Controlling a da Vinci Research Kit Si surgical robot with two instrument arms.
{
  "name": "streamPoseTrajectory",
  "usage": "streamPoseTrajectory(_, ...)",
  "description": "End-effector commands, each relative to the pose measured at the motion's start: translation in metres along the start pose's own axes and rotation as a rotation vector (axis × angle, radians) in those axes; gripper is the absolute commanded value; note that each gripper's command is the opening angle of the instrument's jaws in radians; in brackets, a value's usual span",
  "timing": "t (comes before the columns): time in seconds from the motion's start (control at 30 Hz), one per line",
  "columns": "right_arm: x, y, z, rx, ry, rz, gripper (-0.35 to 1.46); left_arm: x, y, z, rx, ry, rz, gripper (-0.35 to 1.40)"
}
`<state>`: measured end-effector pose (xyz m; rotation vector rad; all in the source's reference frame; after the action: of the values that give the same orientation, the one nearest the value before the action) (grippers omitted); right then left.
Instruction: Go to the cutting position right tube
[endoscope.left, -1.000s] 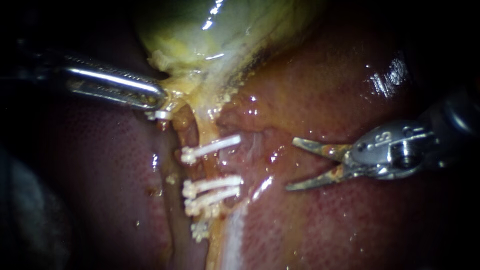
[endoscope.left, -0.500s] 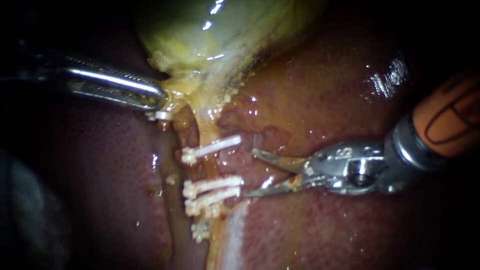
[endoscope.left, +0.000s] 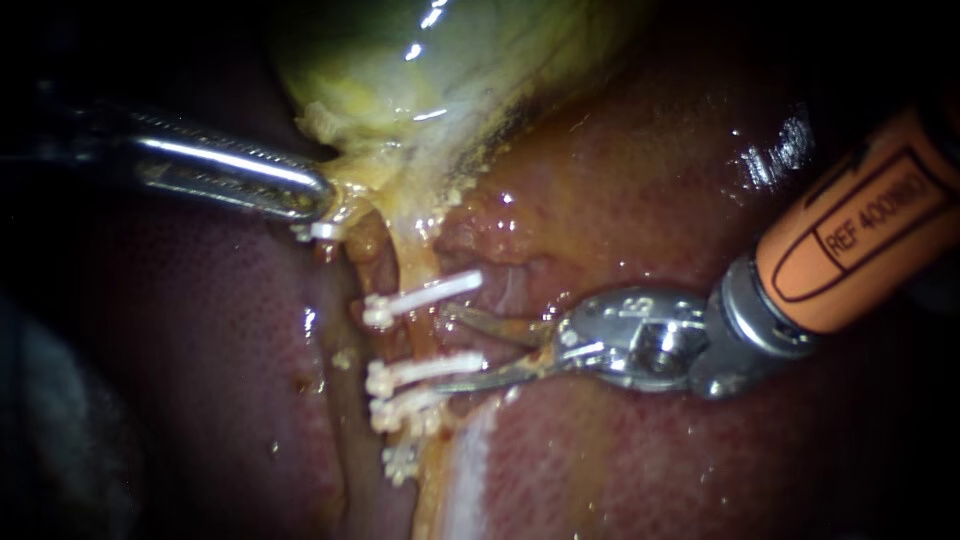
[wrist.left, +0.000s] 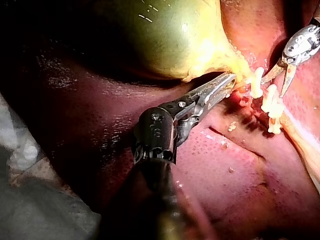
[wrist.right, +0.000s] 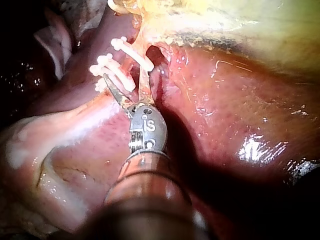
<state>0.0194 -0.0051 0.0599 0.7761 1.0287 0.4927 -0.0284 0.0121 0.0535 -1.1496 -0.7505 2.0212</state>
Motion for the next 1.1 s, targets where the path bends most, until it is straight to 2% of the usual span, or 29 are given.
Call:
streamPoseTrajectory(0.03,0.0001,0.0,0.0003,0.012,0.008,0.005,1.4,0.0,0.0,0.0,0.0,0.0,0.0,-0.35)
streamPoseTrajectory(0.2,0.0006,0.0001,0.0012,0.064,0.043,0.001,1.38,0.0,0.0,0.0,0.0,0.0,0.0,-0.35)
streamPoseTrajectory(0.33,0.0009,0.0001,0.0017,0.105,0.053,-0.014,1.35,0.0,0.0,0.0,0.0,0.0,0.0,-0.35)
streamPoseTrajectory(0.6,0.002,0.0003,0.0036,0.178,0.1,0.016,1.3,0.0,0.0,0.0,0.0,0.0,0.0,-0.35)
streamPoseTrajectory(0.67,0.0023,0.0004,0.0041,0.192,0.101,0.018,1.3,0.0,0.0,0.0,0.0,0.0,0.0,-0.35)
streamPoseTrajectory(1.1,0.0036,0.0017,0.0067,0.17,0.141,0.046,1.3,0.0,0.0,0.0001,0.0,0.0,0.0,-0.35)
